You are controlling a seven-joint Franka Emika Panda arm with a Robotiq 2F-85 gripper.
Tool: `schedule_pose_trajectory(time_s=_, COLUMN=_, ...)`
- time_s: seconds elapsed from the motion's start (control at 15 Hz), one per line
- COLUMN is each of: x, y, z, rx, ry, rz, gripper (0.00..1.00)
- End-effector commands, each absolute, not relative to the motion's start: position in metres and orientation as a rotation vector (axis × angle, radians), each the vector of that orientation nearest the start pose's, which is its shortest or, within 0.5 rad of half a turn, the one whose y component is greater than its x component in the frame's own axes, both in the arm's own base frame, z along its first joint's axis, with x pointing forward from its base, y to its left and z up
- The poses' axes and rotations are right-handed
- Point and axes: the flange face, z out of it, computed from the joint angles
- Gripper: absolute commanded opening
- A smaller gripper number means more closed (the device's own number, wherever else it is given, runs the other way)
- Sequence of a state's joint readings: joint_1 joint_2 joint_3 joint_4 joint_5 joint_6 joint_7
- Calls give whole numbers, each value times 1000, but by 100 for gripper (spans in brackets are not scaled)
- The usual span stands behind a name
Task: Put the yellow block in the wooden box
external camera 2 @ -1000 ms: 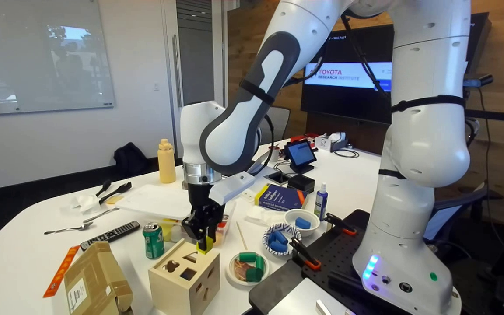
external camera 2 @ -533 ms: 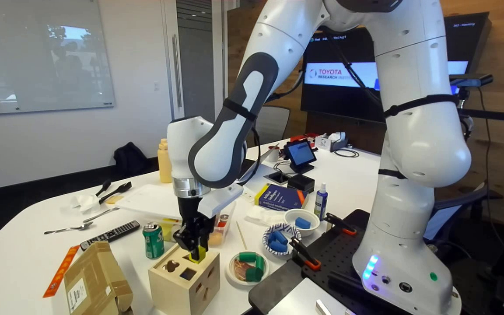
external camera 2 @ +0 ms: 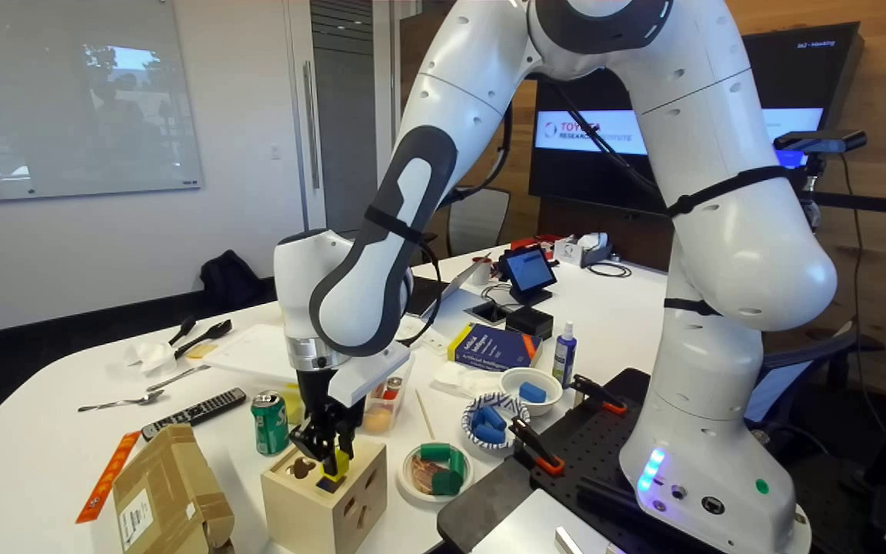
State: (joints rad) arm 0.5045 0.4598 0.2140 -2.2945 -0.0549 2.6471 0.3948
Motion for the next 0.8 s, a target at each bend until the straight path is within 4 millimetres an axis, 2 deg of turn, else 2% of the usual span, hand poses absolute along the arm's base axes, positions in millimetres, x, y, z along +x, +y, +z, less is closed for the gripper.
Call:
schedule_pose_trajectory(time_s=0.0, x=386, y=355, z=139, rx=-3098, ry=-535, rz=153, gripper=9)
schedule_pose_trajectory(time_s=0.73, x=378, y=364, z=131, rx=-3107, ry=-550, rz=161, gripper=9)
